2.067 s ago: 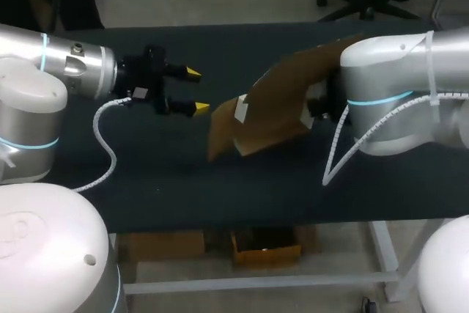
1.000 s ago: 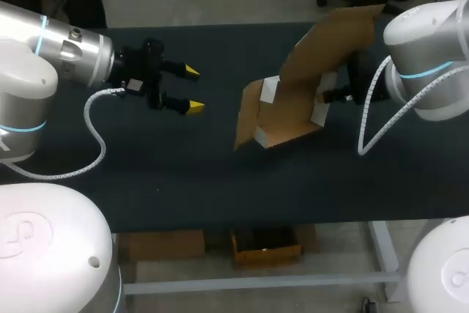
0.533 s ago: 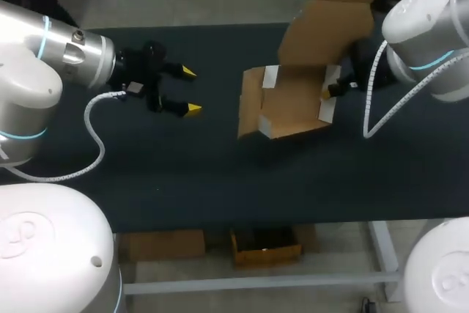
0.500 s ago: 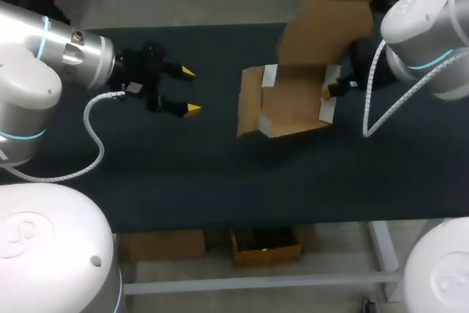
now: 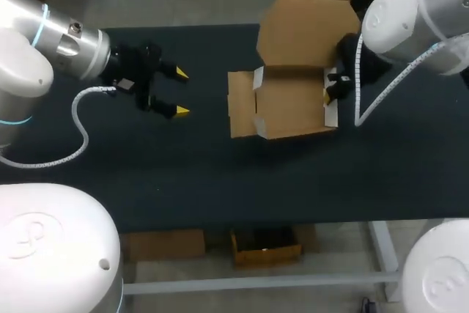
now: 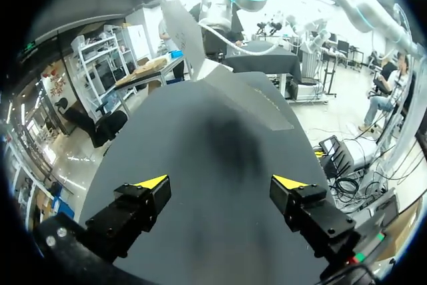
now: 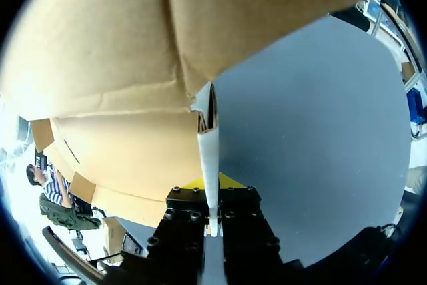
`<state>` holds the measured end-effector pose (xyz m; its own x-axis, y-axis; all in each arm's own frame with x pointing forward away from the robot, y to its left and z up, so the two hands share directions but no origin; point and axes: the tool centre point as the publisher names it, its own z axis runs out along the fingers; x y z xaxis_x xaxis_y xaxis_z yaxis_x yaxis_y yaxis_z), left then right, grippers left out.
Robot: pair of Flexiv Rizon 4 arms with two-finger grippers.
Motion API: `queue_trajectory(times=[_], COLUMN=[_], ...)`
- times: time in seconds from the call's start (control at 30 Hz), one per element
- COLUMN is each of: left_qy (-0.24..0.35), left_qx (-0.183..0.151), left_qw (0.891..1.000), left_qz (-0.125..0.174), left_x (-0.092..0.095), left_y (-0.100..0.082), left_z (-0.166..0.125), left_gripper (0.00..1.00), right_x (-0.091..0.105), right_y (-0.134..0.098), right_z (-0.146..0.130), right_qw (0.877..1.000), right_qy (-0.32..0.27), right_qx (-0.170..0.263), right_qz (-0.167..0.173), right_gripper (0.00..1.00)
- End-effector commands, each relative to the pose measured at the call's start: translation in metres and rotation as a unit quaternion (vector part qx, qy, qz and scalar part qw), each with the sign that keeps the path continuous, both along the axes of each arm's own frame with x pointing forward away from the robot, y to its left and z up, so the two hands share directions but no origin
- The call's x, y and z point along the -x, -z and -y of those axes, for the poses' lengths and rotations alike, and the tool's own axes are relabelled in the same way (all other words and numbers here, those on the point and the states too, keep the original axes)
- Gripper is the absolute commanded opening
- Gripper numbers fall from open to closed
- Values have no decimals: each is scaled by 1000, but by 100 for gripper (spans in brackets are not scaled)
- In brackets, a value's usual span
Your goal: Assemble the packaging by folding the flat box into shape, placing the metal phone stand inside, and closing the box properly
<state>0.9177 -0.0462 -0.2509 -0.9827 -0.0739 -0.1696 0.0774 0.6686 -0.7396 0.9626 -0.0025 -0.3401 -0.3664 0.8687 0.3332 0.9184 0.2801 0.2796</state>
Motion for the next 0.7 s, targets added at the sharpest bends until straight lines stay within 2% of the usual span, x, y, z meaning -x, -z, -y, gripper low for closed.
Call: queue_trajectory(times=[0.03, 0.47, 0.7], left_qy=[9, 9, -2], left_qx=[-4, -4, -17], left_qw=[1000, 1000, 1000], left_qz=[-9, -9, -11], left_x=[-5, -5, -9], left_y=[-2, -2, 4], left_z=[0, 0, -3], left_gripper=[100, 100, 100], right_x=[-3, -3, 0], right_y=[-2, -2, -6], right_z=[-1, -1, -5], right_qw=[999, 999, 995], right_qy=[-17, -17, 33], right_qx=[21, 21, 48], right_qz=[-45, -45, -84], right_gripper=[0, 0, 0])
